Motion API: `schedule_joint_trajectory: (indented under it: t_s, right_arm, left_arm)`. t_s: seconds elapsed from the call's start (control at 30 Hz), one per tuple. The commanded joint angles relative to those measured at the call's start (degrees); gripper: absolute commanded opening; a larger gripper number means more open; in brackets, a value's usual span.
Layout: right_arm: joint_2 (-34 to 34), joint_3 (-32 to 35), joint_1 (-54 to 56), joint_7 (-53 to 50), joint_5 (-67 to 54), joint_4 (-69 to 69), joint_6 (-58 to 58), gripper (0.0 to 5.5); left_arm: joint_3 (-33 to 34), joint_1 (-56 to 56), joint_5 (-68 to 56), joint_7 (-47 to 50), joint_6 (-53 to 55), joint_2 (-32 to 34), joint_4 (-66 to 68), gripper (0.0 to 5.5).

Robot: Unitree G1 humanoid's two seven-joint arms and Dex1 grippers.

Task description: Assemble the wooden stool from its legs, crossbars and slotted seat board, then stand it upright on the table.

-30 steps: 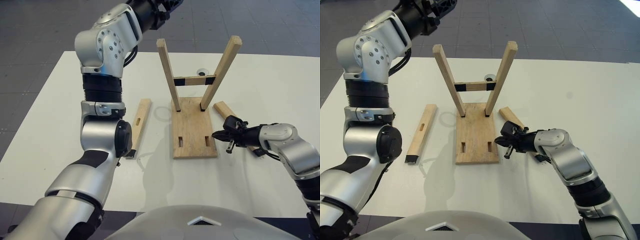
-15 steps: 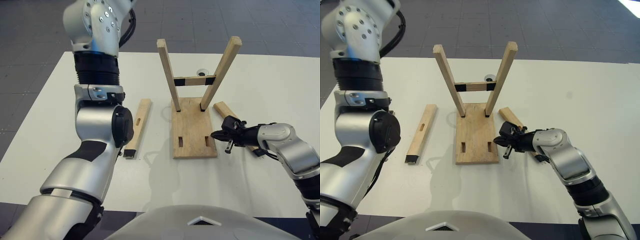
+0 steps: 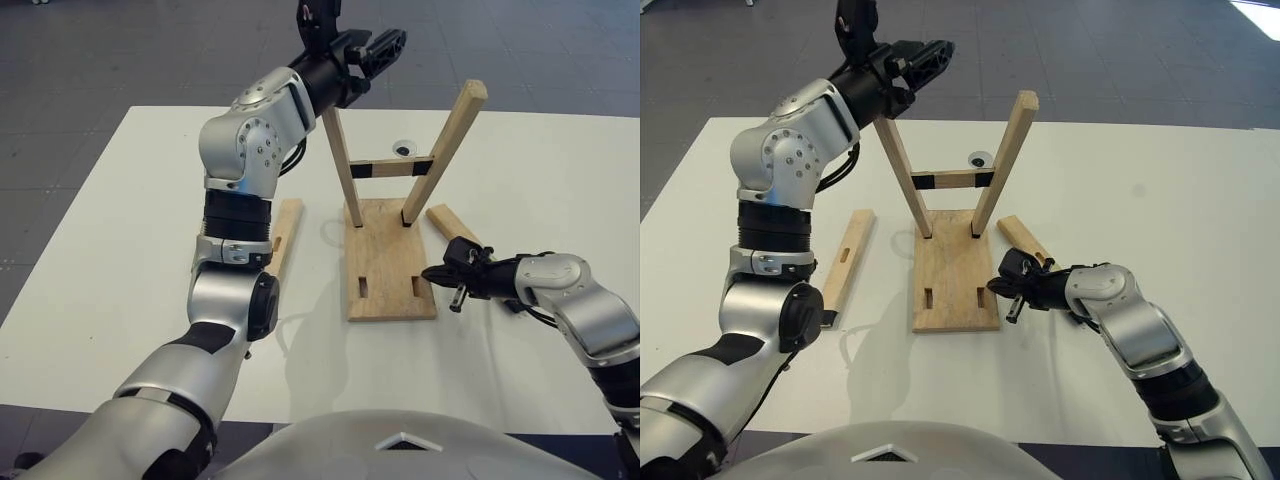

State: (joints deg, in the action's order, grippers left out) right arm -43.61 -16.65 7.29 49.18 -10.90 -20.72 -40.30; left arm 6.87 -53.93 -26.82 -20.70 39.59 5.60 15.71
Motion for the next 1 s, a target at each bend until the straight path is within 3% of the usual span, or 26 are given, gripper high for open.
schedule_joint_trajectory:
  t_s: [0.03,0.13,0.2,0.33,0.4,0.5,0.7,0.77,0.87,1.0]
  right_arm:
    - [-0.5,-1.2,-1.2,-0.1,0.7,1.3,-1.7,0.10]
    - [-0.2,-1.1,-1.4,-0.5,0.6,1.3,-1.9,0.10]
    - [0.2,-1.3,-1.6,-0.8,0.6,1.9,-1.8,0.10]
    - [3.8,-0.1,1.1,-2.0,-0.4,7.5,-1.7,0.10]
    - [7.2,1.6,2.5,-3.3,-1.8,11.5,-2.3,0.10]
    - [14.0,4.2,6.3,-5.2,-4.3,21.5,-2.0,0.10]
    - [20.1,6.2,12.8,-7.8,-4.5,29.6,-0.6,0.10]
    - [20.5,9.1,12.1,-9.4,-6.5,24.6,-2.5,0.10]
    - [24.6,21.9,7.7,-17.1,-15.8,5.0,-7.9,0.10]
    - [30.9,28.0,2.1,-29.6,-15.0,-7.0,-4.3,0.10]
  left_arm:
    - [3.1,-2.1,-3.3,-0.6,1.2,4.0,-11.0,3.18]
    - [7.6,-0.5,-7.8,-2.2,3.4,8.6,-16.9,3.18]
    - [8.5,4.0,-8.3,-7.1,4.9,15.3,-17.4,3.18]
    - [2.4,19.9,5.4,-17.0,-3.3,34.4,-9.8,3.18]
    - [1.7,23.9,8.6,-17.6,-5.4,37.3,-8.1,3.18]
    - [1.1,28.0,6.3,-16.6,-2.6,32.7,-12.8,3.18]
    - [-2.1,33.6,6.9,-13.1,2.3,28.8,-19.3,3.18]
    - [-3.4,34.3,7.8,-10.7,4.5,28.0,-20.9,3.18]
    - [0.0,37.0,9.0,0.7,3.4,19.7,-27.8,3.18]
    - [0.7,44.4,13.1,12.3,-4.9,10.2,-34.3,3.18]
